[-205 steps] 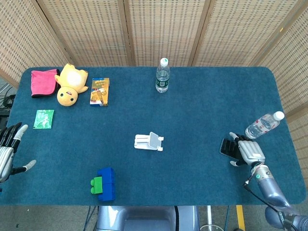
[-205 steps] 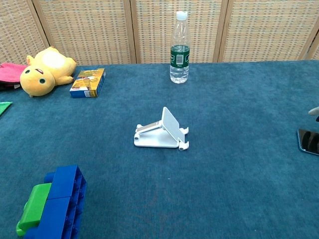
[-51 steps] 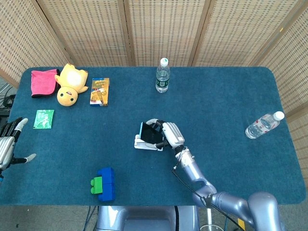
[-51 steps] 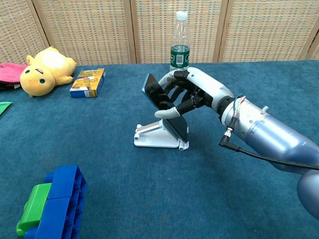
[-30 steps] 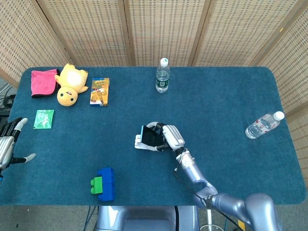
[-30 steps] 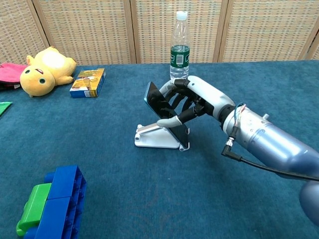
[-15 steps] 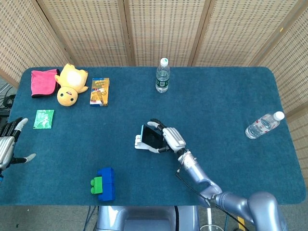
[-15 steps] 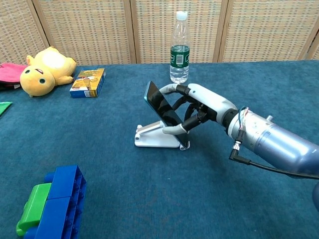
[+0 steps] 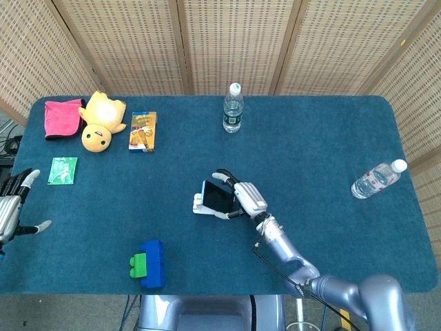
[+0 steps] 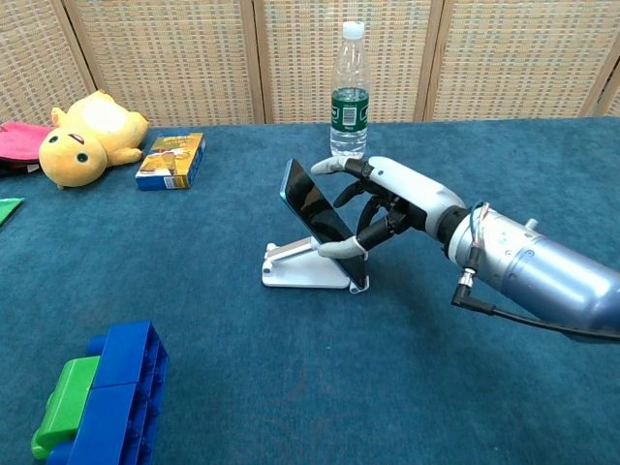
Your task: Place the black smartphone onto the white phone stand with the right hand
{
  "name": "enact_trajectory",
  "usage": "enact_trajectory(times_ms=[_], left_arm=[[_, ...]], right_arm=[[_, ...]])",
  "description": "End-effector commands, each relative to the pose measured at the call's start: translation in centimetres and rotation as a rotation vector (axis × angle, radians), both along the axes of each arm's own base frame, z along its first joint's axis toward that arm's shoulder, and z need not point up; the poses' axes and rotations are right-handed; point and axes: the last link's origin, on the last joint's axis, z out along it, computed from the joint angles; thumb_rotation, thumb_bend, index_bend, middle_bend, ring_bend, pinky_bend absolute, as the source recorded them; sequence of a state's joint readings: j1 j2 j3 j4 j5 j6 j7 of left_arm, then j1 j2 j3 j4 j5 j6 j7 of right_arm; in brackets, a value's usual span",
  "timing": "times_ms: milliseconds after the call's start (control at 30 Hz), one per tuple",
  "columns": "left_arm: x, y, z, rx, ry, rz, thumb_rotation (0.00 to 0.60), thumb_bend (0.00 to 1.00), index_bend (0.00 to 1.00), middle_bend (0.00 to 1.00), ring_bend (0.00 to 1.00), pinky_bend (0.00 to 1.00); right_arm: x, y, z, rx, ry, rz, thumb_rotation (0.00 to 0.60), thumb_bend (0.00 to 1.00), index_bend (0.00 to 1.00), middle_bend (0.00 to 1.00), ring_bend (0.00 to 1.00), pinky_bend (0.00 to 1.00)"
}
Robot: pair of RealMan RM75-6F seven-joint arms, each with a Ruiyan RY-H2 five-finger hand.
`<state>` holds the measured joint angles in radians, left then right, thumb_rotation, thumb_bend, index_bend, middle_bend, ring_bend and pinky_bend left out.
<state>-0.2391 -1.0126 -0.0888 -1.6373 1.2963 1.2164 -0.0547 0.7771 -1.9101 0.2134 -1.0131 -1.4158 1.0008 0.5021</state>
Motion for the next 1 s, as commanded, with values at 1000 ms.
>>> enact_trajectory(times_ms=[1000], left_arm=[[1.3,-2.8,0.3,0.016,-0.009,-0.127,0.600,0.00,0.00,0.00,0.00,0.00]], right_arm=[[-21.8,10.4,24.6,-0.479,0.561,-0.112,0.600,0.00,0.00,0.00,0.00,0.18]])
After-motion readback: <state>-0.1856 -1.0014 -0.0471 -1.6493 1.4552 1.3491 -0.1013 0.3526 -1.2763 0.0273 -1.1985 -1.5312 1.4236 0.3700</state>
